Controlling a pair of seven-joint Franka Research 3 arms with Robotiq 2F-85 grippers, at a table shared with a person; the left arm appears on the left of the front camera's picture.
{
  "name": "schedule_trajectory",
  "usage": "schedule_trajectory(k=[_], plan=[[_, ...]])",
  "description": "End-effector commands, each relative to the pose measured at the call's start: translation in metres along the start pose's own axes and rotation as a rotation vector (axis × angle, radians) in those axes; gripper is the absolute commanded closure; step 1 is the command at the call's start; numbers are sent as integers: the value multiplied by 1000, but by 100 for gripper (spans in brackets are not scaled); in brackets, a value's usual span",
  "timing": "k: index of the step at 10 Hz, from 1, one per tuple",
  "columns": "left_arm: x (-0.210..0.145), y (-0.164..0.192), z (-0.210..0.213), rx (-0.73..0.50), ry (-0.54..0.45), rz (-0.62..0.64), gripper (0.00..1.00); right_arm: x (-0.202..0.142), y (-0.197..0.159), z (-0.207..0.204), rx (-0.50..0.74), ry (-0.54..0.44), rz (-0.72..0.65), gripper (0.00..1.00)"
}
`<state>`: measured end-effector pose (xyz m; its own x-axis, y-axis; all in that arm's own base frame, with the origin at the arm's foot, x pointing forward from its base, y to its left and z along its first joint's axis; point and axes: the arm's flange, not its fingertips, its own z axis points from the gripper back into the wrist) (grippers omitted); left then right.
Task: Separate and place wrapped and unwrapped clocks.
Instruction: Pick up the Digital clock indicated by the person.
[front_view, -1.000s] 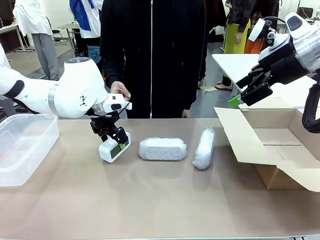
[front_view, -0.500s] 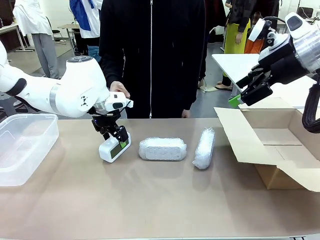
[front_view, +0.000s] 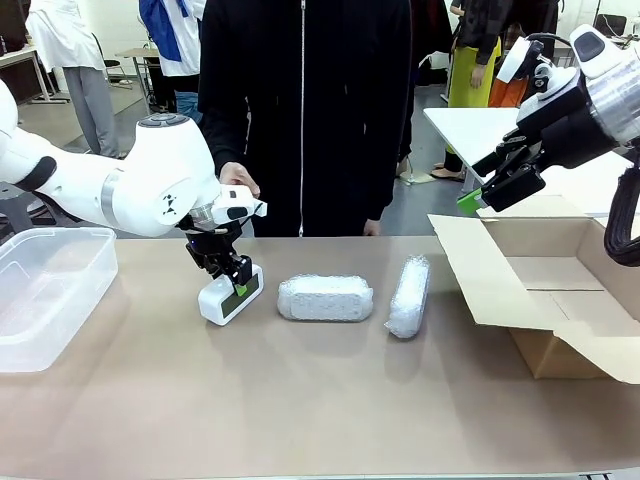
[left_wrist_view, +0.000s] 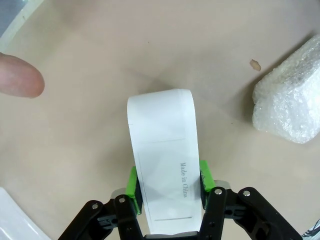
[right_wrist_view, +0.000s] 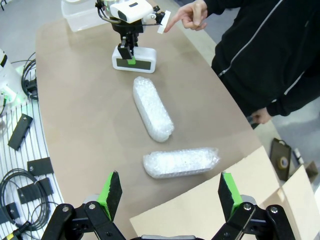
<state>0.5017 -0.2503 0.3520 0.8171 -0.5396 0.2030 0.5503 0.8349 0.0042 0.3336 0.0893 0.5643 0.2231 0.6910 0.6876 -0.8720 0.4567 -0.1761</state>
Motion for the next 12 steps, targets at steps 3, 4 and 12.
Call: schedule_trajectory(k=[3,4,12], plan=[[6,-3,8,26,-3,36,64,-1,-1,-1,15,-9,-3,0],[4,-4,15,30,1,36,64,-1,-1,-1,15,-9,-3,0],[-63,-52,262,1,-70,-85,64,-1,-1,-1,15,-9,-3,0]])
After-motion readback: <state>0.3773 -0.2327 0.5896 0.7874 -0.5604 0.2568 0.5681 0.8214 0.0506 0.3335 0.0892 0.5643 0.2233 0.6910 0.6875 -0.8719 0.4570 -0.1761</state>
